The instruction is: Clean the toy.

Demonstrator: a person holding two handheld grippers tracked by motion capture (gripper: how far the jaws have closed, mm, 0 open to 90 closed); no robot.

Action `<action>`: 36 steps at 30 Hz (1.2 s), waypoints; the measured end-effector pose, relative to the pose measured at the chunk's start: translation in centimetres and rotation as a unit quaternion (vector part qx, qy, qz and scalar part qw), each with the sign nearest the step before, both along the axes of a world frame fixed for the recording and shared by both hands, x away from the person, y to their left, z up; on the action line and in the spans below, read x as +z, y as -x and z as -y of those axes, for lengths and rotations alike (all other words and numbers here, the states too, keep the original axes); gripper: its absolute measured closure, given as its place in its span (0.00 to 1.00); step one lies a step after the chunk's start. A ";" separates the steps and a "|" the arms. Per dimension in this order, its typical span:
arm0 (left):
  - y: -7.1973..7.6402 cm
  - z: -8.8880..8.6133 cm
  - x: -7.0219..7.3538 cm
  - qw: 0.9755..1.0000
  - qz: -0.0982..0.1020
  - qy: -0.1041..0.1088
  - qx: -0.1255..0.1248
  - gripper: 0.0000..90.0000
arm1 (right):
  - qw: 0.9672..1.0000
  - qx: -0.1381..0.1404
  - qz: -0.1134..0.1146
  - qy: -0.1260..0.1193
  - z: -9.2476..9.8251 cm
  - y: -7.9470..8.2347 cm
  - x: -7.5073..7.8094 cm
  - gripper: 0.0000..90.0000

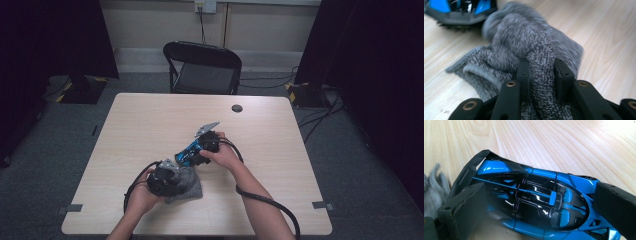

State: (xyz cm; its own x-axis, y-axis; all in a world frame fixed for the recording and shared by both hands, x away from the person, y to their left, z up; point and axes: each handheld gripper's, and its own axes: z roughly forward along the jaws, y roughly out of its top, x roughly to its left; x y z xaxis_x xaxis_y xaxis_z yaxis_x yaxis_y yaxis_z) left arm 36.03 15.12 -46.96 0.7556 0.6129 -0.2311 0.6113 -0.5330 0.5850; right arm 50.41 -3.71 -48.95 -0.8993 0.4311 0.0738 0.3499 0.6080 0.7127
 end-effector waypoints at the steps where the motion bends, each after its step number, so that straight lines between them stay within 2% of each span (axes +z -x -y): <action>1: 0.1 0.2 0.1 1.000 0.002 0.004 -0.005 0.78 | 1.000 0.000 0.000 0.000 0.0 0.0 0.0 0.00; 6: 0.3 0.6 0.8 1.000 0.010 0.013 -0.015 0.78 | 1.000 0.000 0.000 0.000 0.0 0.0 0.0 0.00; 9: 0.2 0.1 1.4 1.000 0.017 0.021 -0.007 0.78 | 1.000 0.001 0.001 0.000 0.0 0.0 0.0 0.00; 17: 0.1 -3.1 2.5 0.998 0.029 0.048 0.035 0.78 | 1.000 0.000 0.001 -0.001 0.0 0.0 0.0 0.00; 23: 0.0 -6.4 3.4 0.993 0.047 0.065 0.083 0.78 | 1.000 -0.001 0.000 -0.001 0.0 0.0 0.0 0.00; 25: -0.1 -7.4 3.1 0.992 0.048 0.062 0.102 0.78 | 1.000 -0.001 -0.001 -0.001 0.0 0.0 0.0 0.00; 28: -0.4 -8.6 2.3 0.991 0.039 0.052 0.120 0.78 | 1.000 -0.001 -0.001 0.000 0.0 0.0 0.0 0.00; 32: -0.8 -9.7 1.4 0.988 0.034 0.041 0.143 0.78 | 1.000 0.000 0.000 0.000 0.0 0.0 0.0 0.00; 36: -0.9 -10.5 0.8 0.986 0.045 0.024 0.161 0.77 | 1.000 0.000 0.000 0.001 0.0 0.0 0.0 0.00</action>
State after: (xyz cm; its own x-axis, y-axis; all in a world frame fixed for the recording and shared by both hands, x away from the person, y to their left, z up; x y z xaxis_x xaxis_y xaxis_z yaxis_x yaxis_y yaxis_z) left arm 36.95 25.62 -46.20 0.5427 0.8141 -0.2067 0.6885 -0.2902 0.6646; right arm 50.43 -3.70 -48.93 -0.8993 0.4311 0.0738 0.3504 0.6092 0.7114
